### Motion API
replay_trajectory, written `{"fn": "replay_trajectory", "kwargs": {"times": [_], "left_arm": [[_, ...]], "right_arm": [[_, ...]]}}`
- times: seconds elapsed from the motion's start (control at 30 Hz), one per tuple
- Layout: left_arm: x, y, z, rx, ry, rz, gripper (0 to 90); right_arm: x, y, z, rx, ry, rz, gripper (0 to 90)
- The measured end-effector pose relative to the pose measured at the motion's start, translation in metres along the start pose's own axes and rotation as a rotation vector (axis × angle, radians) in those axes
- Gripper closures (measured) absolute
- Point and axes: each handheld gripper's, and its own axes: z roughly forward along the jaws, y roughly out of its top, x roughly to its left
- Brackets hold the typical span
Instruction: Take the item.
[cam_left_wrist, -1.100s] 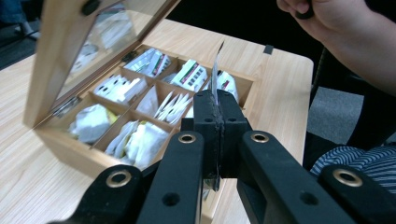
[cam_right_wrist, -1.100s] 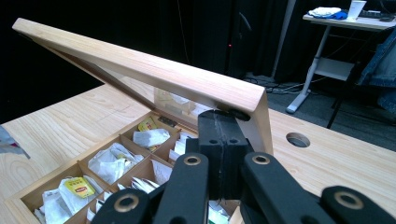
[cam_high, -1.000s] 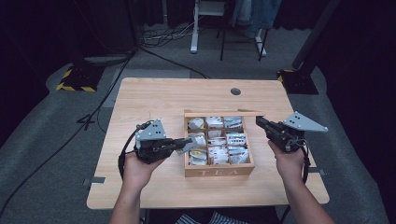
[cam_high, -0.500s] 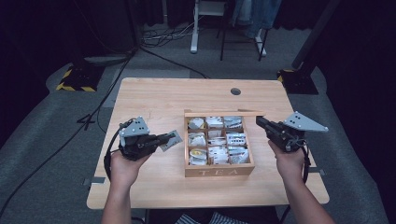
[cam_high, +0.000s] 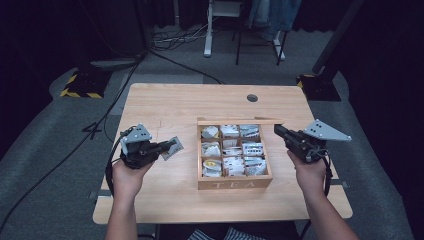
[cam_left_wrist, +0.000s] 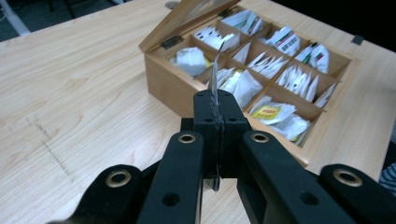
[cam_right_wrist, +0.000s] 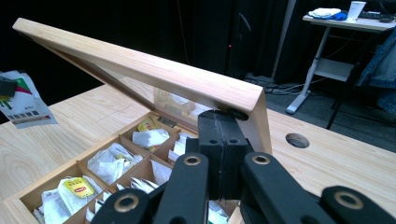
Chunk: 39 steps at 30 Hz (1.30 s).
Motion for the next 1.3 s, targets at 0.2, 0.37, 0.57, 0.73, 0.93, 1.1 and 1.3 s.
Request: {"fn": "replay_trajectory", "kwargs": {"times": [0.2,0.37,0.57,0.73,0.93,1.1,1.3], "left_arm": [[0.009,-0.007,0.007,0.025,0.028,-0.027,89.1],[0.02,-0.015,0.011,0.035,0.061,-0.077,89.1],[0.032,-0.025,0.016,0.034,0.1,-0.128,89.1],[0.041,-0.034,0.023,0.042,0.103,-0.151,89.1],[0.049,-0.044,0.03,0.059,0.103,-0.179,89.0],[0.054,-0.05,0.034,0.066,0.1,-0.205,89.0],[0.058,-0.055,0.04,0.09,0.096,-0.211,88.9]], "right_arm": [[0.0,0.0,0.0,0.001,0.0,0.001,89.9],[0.0,0.0,0.0,0.002,0.001,0.001,89.9],[0.0,0.001,0.0,0.0,0.0,0.001,89.9],[0.0,0.001,0.0,0.002,-0.002,0.001,89.9],[0.0,0.001,0.0,0.002,-0.002,0.002,89.9],[0.0,0.001,0.001,0.0,-0.001,0.002,89.9],[0.0,0.001,0.001,0.0,-0.001,0.003,89.9]]}}
